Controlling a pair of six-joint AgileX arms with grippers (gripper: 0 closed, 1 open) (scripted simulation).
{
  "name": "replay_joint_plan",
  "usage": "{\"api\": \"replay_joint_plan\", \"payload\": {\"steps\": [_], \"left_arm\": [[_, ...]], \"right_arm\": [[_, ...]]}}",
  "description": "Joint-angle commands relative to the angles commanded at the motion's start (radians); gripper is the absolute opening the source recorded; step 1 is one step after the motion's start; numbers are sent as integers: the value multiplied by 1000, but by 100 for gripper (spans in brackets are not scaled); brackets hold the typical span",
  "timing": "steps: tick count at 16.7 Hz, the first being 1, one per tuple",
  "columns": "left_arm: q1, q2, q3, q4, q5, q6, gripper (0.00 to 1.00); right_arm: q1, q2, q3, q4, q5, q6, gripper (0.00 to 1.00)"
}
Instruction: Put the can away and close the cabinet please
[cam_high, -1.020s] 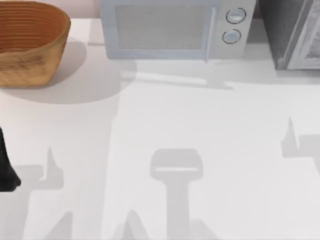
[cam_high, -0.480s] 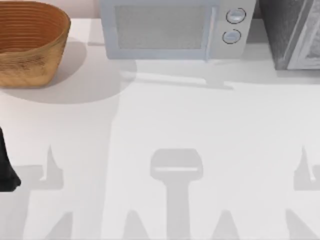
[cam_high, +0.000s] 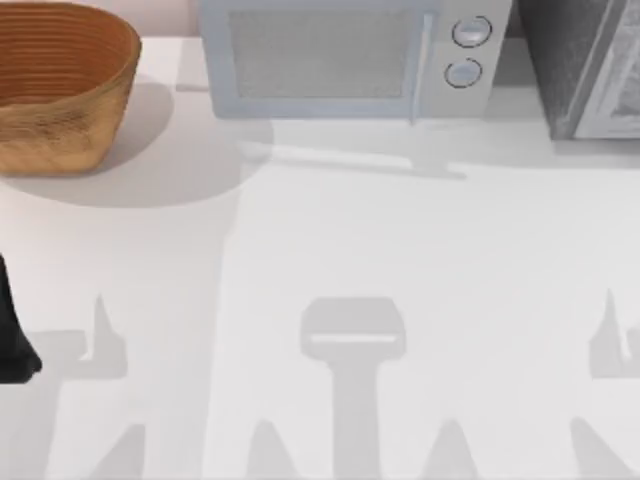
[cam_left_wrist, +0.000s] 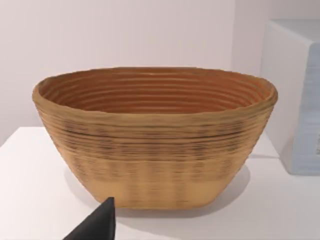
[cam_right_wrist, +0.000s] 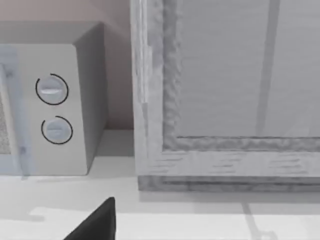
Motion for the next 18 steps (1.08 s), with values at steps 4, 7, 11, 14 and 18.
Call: {"api": "replay_joint_plan", "payload": {"steps": [4,7,11,14,18], "left_arm": [[0,0,0,0,0,0,100],[0,0,0,0,0,0,100],[0,0,0,0,0,0,100],[0,0,0,0,0,0,100],[0,0,0,0,0,0,100]], "right_arm": [[-147,192,52,172,-146,5,100],[-309,439,109,361,-307,10,100],[-550,820,195,644,-544,16,100],[-722,1094,257,846,-713,19,100],[-902,1377,322,1061,-890,21,100]]}}
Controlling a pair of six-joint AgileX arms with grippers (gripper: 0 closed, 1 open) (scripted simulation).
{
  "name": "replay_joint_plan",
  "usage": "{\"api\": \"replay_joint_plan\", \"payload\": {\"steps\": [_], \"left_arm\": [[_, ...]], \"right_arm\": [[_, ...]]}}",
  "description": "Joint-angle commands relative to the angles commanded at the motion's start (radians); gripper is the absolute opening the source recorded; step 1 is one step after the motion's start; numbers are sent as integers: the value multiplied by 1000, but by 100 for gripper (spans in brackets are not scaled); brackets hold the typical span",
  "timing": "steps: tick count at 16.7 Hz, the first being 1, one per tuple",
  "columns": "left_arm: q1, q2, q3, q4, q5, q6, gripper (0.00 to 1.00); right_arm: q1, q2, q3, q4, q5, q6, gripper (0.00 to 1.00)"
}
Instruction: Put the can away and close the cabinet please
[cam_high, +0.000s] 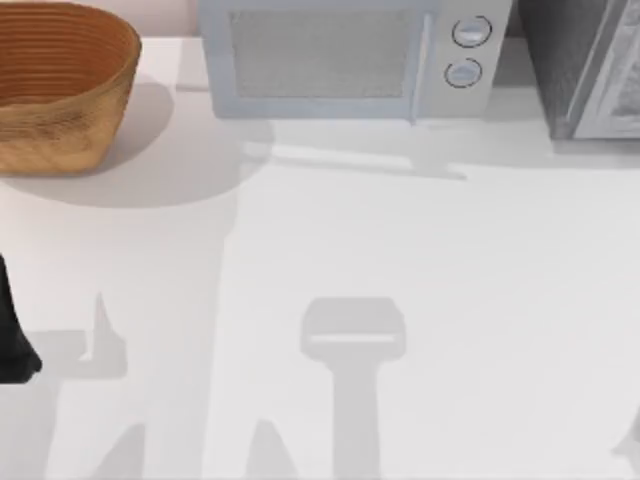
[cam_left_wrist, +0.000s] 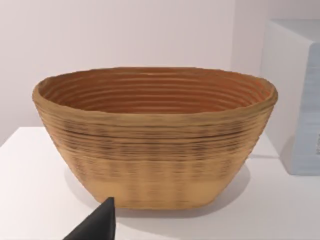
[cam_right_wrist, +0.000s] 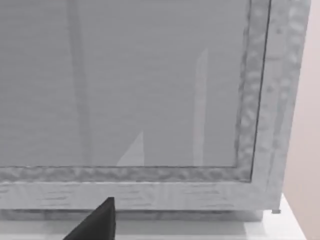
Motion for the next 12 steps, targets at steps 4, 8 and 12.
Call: {"api": "replay_joint_plan", "payload": {"steps": [4,8,12], "left_arm": [[0,0,0,0,0,0,100],[0,0,0,0,0,0,100],[0,0,0,0,0,0,100]], "right_arm": [[-91,131,33,104,-88,1,100],[-95,137,34,109,-92,1,100],[-94,134,63,77,-94,1,100]]}}
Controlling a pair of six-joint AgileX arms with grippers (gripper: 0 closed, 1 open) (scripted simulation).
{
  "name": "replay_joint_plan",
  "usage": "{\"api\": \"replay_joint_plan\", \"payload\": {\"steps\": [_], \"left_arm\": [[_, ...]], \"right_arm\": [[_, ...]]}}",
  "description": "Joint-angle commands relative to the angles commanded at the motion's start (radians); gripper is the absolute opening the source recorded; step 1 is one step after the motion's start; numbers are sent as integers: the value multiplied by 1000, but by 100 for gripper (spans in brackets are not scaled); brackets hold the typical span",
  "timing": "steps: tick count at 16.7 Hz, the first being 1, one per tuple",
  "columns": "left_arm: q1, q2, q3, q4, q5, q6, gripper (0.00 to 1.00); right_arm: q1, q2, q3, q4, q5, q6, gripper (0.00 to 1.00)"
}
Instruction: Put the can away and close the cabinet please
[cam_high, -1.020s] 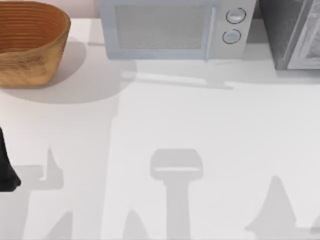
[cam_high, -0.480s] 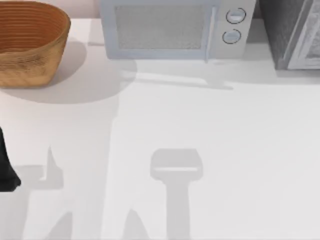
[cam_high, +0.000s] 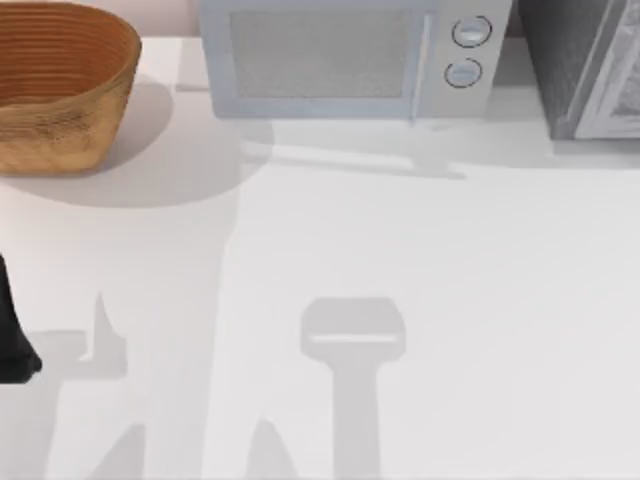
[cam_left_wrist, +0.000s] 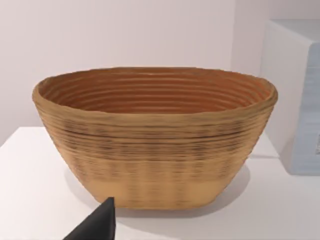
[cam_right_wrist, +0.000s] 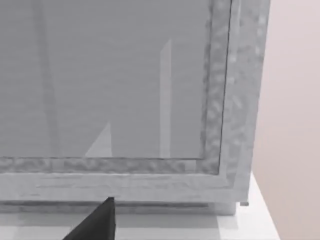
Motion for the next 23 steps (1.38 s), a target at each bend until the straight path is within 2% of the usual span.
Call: {"api": "replay_joint_plan", "payload": {"steps": [3,6,17,20,23], "left_arm": [[0,0,0,0,0,0,100],[0,0,0,0,0,0,100],[0,0,0,0,0,0,100],[0,0,0,0,0,0,100],[0,0,0,0,0,0,100]], "right_arm": [[-11,-2,119,-121,-12,1,100],[-24,-13,300,-326,-26,3,100],[-31,-146,1123,-1312,-34,1,100],[-22,-186,1272,-1480,-25,0,100],[-17,-209,1342,-1555,-20,-1,100]]}}
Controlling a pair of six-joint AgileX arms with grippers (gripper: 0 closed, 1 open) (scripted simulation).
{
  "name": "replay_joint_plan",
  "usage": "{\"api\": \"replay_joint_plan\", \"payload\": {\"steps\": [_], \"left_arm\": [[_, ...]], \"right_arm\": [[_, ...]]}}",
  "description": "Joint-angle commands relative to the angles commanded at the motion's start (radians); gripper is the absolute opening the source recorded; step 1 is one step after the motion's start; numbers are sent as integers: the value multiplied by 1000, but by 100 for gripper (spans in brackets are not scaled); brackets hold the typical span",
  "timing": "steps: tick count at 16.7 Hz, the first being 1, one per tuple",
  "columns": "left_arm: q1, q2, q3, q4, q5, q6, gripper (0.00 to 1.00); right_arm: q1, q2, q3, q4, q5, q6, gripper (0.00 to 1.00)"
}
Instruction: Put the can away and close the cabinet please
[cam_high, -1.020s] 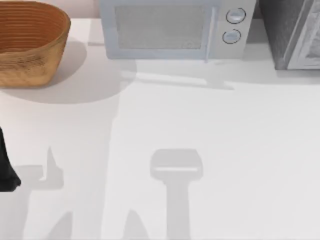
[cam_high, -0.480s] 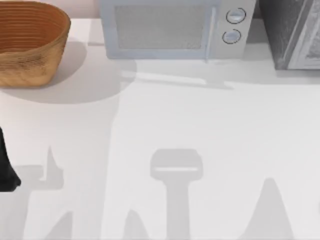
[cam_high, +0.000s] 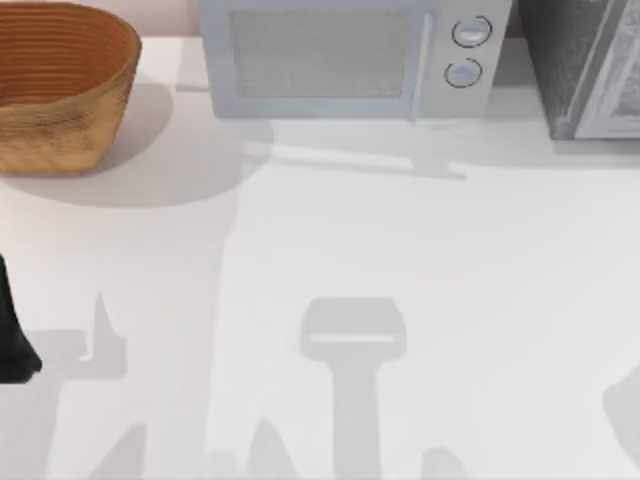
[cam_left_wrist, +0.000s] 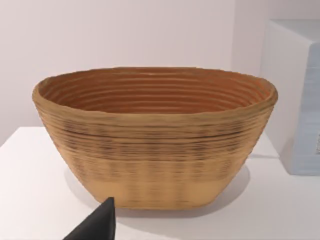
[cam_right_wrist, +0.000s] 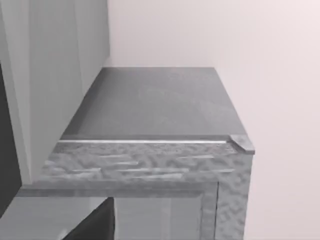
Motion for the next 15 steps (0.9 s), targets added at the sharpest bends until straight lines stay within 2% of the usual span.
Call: {"api": "replay_joint_plan", "payload": {"steps": [6,8,12,15], "left_arm": [[0,0,0,0,0,0,100],[0,0,0,0,0,0,100],[0,0,0,0,0,0,100],[0,0,0,0,0,0,100]], "right_arm": [[-3,1,5,-1,0,0,100],[29,2,8,-3,31,-4,100],[213,13,17,-18,191,-20,100],[431,21,25,-34,390,-31,100]]}}
